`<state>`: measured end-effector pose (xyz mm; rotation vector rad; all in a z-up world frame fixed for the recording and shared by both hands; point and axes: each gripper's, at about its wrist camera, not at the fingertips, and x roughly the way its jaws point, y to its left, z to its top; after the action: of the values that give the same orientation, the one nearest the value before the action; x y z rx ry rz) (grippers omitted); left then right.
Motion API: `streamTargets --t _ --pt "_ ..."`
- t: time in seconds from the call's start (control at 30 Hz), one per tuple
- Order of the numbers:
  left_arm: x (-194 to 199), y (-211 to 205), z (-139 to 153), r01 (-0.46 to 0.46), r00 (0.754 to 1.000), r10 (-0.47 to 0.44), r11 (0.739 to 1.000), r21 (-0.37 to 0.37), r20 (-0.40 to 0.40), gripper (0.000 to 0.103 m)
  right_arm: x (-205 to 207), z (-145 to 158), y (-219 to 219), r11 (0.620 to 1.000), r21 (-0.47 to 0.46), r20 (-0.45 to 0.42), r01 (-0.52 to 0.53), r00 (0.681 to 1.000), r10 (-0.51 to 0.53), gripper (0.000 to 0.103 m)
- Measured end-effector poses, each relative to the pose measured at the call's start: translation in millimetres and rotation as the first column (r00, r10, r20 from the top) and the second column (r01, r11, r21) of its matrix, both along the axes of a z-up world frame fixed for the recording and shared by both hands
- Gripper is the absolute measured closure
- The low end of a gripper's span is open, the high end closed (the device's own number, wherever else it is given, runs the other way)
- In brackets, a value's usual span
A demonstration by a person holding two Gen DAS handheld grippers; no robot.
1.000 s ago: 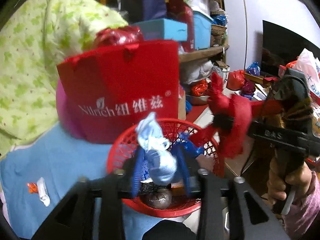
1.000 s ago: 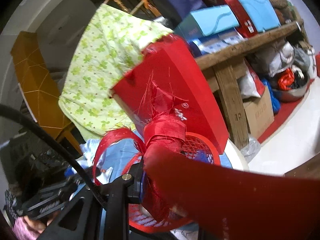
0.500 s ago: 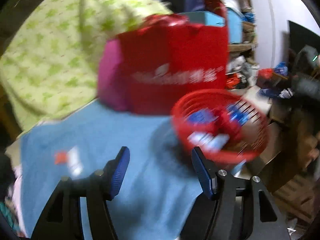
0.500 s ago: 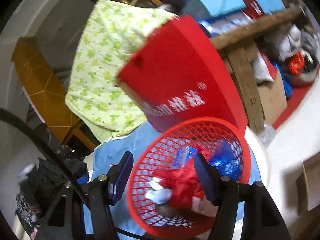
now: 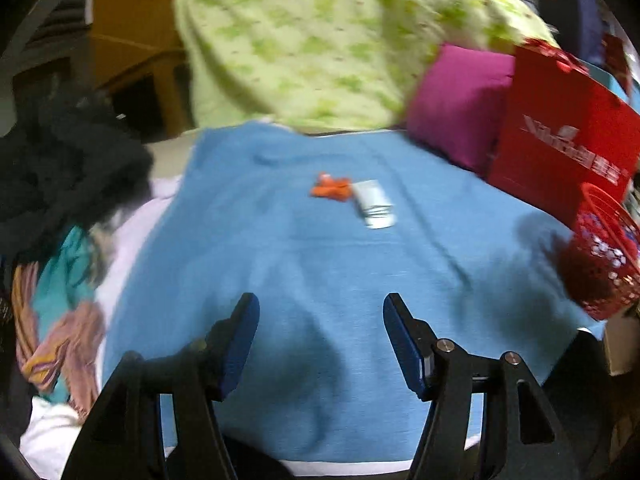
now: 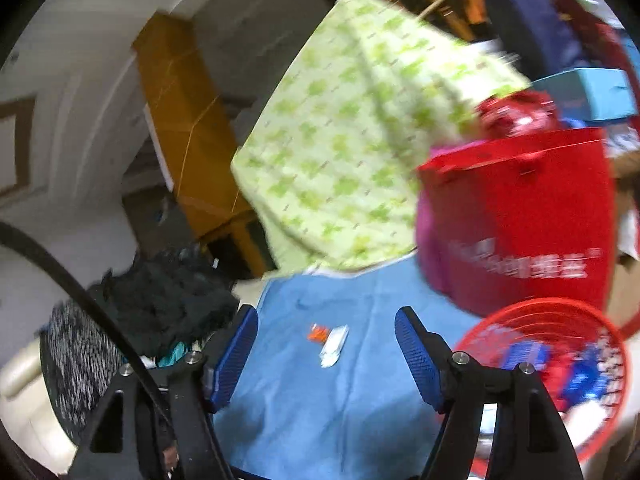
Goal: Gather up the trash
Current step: 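Bring both tools back to the remaining items on the towel, then grasp the orange wrapper with the left tool while the right tool grasps the white tube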
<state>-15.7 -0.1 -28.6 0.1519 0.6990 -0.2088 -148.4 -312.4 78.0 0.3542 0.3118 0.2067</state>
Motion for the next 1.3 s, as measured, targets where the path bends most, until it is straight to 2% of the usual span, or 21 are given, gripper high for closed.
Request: streamTargets --t 0.2,0.47,0.53,0.67,0.83,0.93,1.03,1.17,1.3 --pt "10.7 37.3 -27.2 -0.055 0.998 0.055 0.998 0.0 -0.027 0.037 94.3 -44.6 61.8 0.995 -0.055 -0.18 -0.081 0.981 0.07 0.028" --pt "41.7 76.4 -51.3 -0.127 0.99 0.127 0.992 -0.01 -0.064 0.037 232.8 -132.3 106.9 0.986 -0.119 -0.386 -0.115 0.92 0.061 0.029" --pt "55.8 84.4 -54.7 -0.14 0.988 0.139 0.99 -0.007 -0.069 0.037 261.9 -151.3 112.1 0.986 -0.119 -0.419 -0.116 0.906 0.056 0.03" --pt "88.3 93.5 -56.6 -0.148 0.987 0.149 0.989 0.019 -0.063 0.037 327.2 -190.2 125.5 0.984 -0.146 -0.485 -0.104 0.874 0.02 0.041" --pt "128.6 87.0 -51.5 -0.122 0.991 0.124 0.992 0.041 -0.045 0.037 388.8 -226.3 129.7 0.987 -0.146 -0.553 -0.062 0.833 -0.029 0.042" --pt "159.1 70.4 -48.1 -0.075 0.996 0.077 0.996 0.046 -0.047 0.037 407.6 -240.1 133.3 0.982 -0.175 -0.586 -0.068 0.809 -0.049 0.056" --pt "185.0 48.8 -44.6 -0.024 0.999 0.025 0.999 0.038 -0.042 0.037 403.4 -238.6 128.7 0.978 -0.186 -0.578 -0.096 0.816 -0.03 0.063" --pt "223.5 9.1 -44.3 0.063 0.996 -0.064 0.998 -0.016 -0.063 0.037 378.4 -233.6 103.4 0.978 -0.167 -0.585 -0.12 0.811 0.0 0.064" --pt "265.5 -39.7 -57.9 0.115 0.984 -0.124 0.99 -0.077 -0.132 0.035 342.8 -225.9 75.3 0.988 -0.117 -0.578 -0.098 0.816 0.013 0.064"
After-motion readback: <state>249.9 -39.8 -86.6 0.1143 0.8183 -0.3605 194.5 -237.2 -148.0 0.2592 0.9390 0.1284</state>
